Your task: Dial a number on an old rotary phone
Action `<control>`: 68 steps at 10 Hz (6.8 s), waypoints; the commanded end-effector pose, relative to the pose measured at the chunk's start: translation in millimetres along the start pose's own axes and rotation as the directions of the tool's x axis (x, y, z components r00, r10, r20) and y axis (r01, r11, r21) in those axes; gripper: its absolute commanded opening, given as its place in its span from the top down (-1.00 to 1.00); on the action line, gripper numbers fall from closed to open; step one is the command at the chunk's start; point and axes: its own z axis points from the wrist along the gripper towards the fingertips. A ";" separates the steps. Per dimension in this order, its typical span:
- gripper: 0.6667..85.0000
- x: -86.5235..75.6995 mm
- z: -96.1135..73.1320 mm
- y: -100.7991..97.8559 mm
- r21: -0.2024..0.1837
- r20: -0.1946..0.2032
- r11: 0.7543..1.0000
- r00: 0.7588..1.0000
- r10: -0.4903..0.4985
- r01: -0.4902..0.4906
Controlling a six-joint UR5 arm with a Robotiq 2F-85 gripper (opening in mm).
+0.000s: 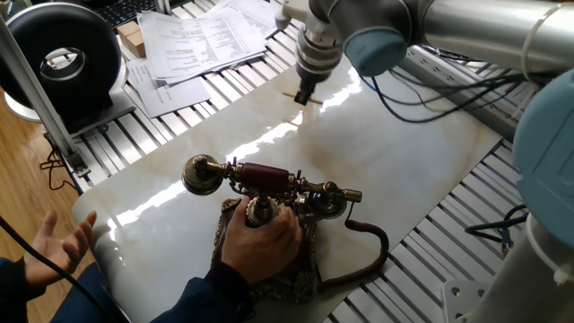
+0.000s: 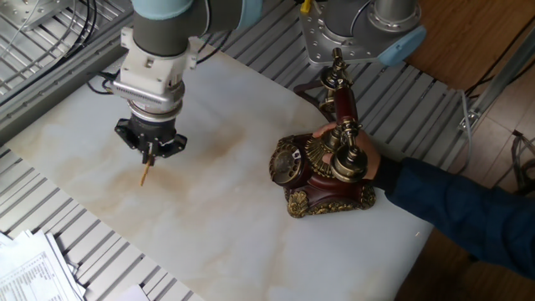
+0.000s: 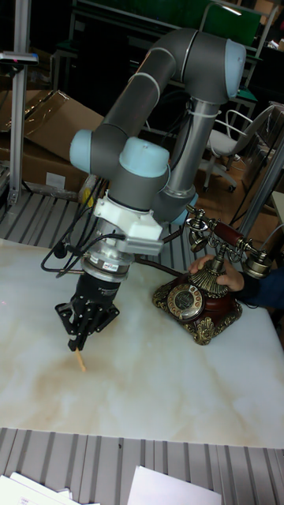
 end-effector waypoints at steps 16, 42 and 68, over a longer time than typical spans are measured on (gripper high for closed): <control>0.98 -10.6 -50.8 66.7 -0.257 0.114 0.640 0.681 -0.724 0.724; 0.98 -13.9 -101.5 34.6 -0.186 0.071 0.270 0.287 -0.955 0.945; 0.98 -32.2 -120.2 46.4 -0.100 0.013 -0.019 -0.018 -1.000 0.995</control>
